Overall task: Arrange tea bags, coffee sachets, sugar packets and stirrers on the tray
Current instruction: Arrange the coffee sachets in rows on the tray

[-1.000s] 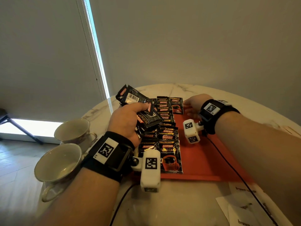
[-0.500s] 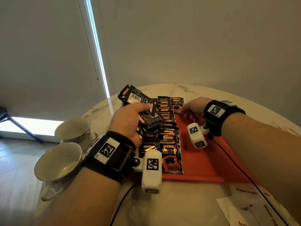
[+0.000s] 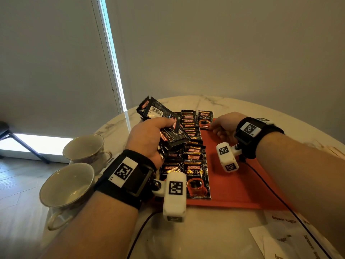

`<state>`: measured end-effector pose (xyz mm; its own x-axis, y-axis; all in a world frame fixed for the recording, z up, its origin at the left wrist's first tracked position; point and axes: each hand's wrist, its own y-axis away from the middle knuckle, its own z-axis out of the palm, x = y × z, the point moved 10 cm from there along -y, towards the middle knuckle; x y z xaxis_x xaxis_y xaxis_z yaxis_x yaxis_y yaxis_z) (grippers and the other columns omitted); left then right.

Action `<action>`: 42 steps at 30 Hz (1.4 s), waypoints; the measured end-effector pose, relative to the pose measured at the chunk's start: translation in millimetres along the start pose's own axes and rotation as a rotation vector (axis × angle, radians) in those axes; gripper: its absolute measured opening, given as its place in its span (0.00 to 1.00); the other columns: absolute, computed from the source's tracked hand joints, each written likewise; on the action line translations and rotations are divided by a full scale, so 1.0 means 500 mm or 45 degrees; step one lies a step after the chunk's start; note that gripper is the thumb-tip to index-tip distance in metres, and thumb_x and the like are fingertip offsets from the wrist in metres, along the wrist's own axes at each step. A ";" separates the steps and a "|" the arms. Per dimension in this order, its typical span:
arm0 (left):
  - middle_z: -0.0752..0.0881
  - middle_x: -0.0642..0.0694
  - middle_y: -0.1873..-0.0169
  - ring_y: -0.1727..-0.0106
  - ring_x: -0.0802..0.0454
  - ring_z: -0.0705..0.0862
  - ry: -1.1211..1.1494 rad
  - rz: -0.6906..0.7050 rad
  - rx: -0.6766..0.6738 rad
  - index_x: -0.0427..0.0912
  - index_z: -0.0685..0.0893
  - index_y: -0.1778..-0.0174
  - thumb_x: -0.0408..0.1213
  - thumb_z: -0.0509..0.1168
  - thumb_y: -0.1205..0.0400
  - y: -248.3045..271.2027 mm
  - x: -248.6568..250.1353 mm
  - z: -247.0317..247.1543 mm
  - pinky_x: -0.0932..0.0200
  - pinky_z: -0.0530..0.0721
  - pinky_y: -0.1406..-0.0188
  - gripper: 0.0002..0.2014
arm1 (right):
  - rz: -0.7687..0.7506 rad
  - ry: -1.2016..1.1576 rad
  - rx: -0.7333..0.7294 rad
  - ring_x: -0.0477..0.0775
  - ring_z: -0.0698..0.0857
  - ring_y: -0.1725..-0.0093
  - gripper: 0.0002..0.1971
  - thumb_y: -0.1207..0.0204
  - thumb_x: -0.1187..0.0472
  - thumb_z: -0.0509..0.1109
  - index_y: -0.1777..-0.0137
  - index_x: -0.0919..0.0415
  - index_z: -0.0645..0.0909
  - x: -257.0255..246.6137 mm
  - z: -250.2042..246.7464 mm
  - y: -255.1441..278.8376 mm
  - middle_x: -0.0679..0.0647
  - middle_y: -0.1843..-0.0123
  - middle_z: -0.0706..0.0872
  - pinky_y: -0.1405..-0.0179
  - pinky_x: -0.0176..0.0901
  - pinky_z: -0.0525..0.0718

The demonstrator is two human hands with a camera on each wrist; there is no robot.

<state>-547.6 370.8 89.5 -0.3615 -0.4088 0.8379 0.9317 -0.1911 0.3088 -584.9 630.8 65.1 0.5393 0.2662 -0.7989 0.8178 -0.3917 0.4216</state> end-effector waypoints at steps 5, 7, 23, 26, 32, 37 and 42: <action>0.93 0.31 0.45 0.50 0.29 0.94 -0.015 -0.049 -0.004 0.35 0.81 0.28 0.27 0.72 0.21 0.000 -0.009 0.001 0.32 0.92 0.54 0.24 | -0.005 -0.058 0.013 0.48 0.79 0.73 0.04 0.19 0.65 0.73 0.55 0.66 0.85 0.002 -0.002 0.000 0.55 0.68 0.83 0.77 0.36 0.78; 0.92 0.30 0.42 0.48 0.29 0.94 -0.038 -0.071 -0.029 0.32 0.80 0.26 0.28 0.71 0.23 0.002 -0.015 0.005 0.35 0.92 0.56 0.26 | -0.025 -0.106 0.078 0.49 0.79 0.73 0.04 0.19 0.66 0.73 0.54 0.66 0.85 0.000 -0.011 -0.004 0.56 0.67 0.83 0.77 0.38 0.79; 0.93 0.30 0.45 0.49 0.30 0.95 -0.027 -0.077 -0.001 0.33 0.82 0.31 0.27 0.72 0.22 -0.002 -0.014 0.002 0.30 0.92 0.47 0.21 | -0.067 -0.118 0.118 0.50 0.77 0.75 0.06 0.19 0.61 0.73 0.54 0.64 0.86 -0.010 -0.009 -0.023 0.54 0.72 0.81 0.72 0.42 0.74; 0.93 0.31 0.45 0.50 0.30 0.95 -0.041 -0.063 0.006 0.34 0.82 0.32 0.27 0.72 0.22 -0.003 -0.012 0.000 0.29 0.92 0.47 0.20 | -0.055 -0.129 0.132 0.51 0.79 0.74 0.07 0.19 0.60 0.74 0.52 0.65 0.86 -0.006 -0.013 -0.026 0.55 0.69 0.83 0.70 0.42 0.76; 0.93 0.30 0.49 0.52 0.28 0.94 -0.135 -0.069 -0.002 0.33 0.84 0.35 0.26 0.73 0.23 -0.004 -0.013 0.002 0.23 0.90 0.48 0.19 | -0.121 -0.310 0.125 0.50 0.75 0.73 0.04 0.19 0.61 0.73 0.52 0.63 0.84 -0.024 -0.026 0.017 0.53 0.67 0.81 0.73 0.42 0.72; 0.93 0.28 0.47 0.50 0.27 0.94 -0.156 -0.083 -0.088 0.31 0.85 0.33 0.25 0.76 0.26 0.008 -0.017 0.026 0.26 0.90 0.49 0.23 | -0.342 -0.445 -0.330 0.46 0.77 0.71 0.10 0.22 0.52 0.76 0.46 0.56 0.86 -0.092 0.046 0.150 0.48 0.66 0.82 0.69 0.41 0.71; 0.92 0.31 0.44 0.44 0.30 0.92 -0.157 -0.065 -0.241 0.32 0.87 0.32 0.30 0.78 0.31 0.029 -0.020 0.051 0.27 0.86 0.35 0.28 | -0.520 -0.337 -0.489 0.46 0.78 0.70 0.15 0.30 0.57 0.82 0.47 0.58 0.84 -0.099 0.102 0.232 0.51 0.62 0.86 0.69 0.40 0.77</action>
<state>-529.8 395.0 97.0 -0.3900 -0.2843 0.8758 0.8853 -0.3774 0.2717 -527.1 527.3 131.9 0.1394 0.0811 -0.9869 0.9881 0.0536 0.1439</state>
